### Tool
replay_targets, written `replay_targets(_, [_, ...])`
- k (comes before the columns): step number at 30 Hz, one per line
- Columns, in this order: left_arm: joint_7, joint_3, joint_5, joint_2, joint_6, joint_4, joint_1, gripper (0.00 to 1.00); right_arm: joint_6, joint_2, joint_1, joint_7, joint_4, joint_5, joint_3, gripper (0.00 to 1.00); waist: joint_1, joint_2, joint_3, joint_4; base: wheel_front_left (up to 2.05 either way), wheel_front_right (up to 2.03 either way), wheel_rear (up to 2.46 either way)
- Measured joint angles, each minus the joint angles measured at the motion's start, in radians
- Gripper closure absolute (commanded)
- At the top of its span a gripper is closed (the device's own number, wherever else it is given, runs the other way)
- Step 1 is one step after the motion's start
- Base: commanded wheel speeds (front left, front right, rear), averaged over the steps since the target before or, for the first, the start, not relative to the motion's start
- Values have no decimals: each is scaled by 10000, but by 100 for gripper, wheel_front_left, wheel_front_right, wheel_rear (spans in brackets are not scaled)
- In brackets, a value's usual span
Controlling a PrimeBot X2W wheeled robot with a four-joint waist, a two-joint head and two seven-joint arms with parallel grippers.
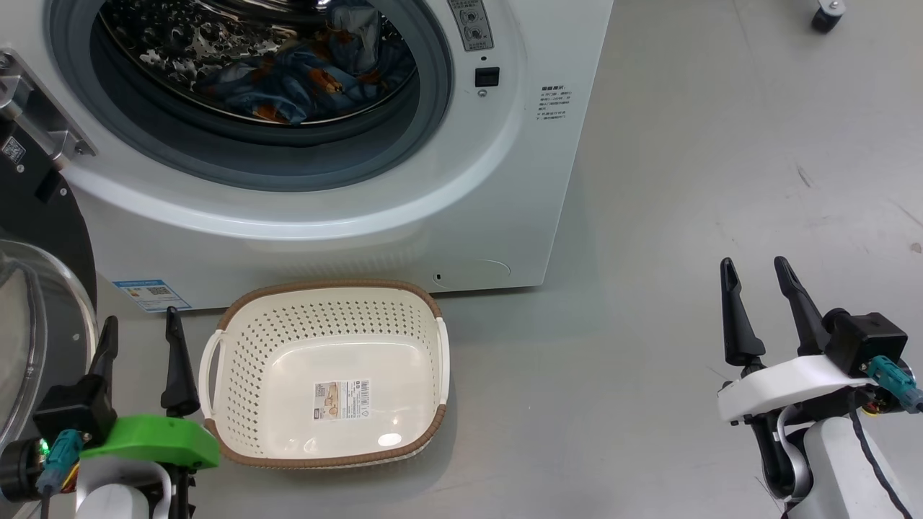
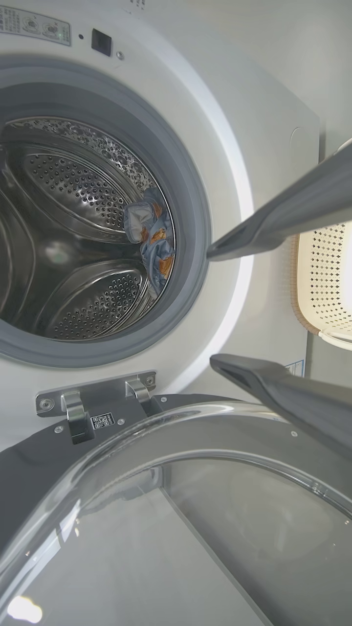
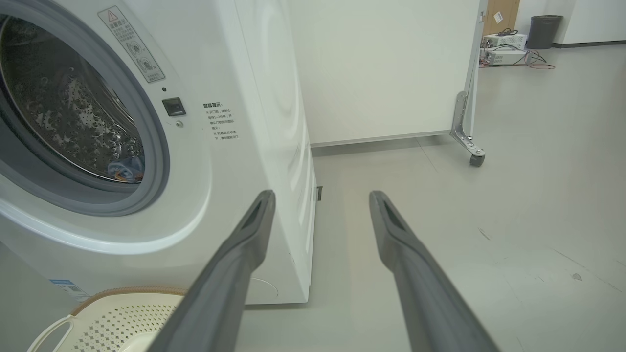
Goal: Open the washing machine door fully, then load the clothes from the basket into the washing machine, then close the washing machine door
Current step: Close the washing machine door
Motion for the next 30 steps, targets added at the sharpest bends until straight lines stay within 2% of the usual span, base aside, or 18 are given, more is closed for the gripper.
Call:
replay_targets(16, [0, 71, 2, -10, 2, 19, -6, 0, 0, 23, -5, 0, 94, -13, -6, 0, 0, 0, -59, -3, -10, 10, 0])
replay_targets(30, [0, 84, 19, -31, 13, 38, -12, 0, 0, 79, -6, 0, 121, -12, -15, 0, 0, 0, -22, -26, -66, 66, 0])
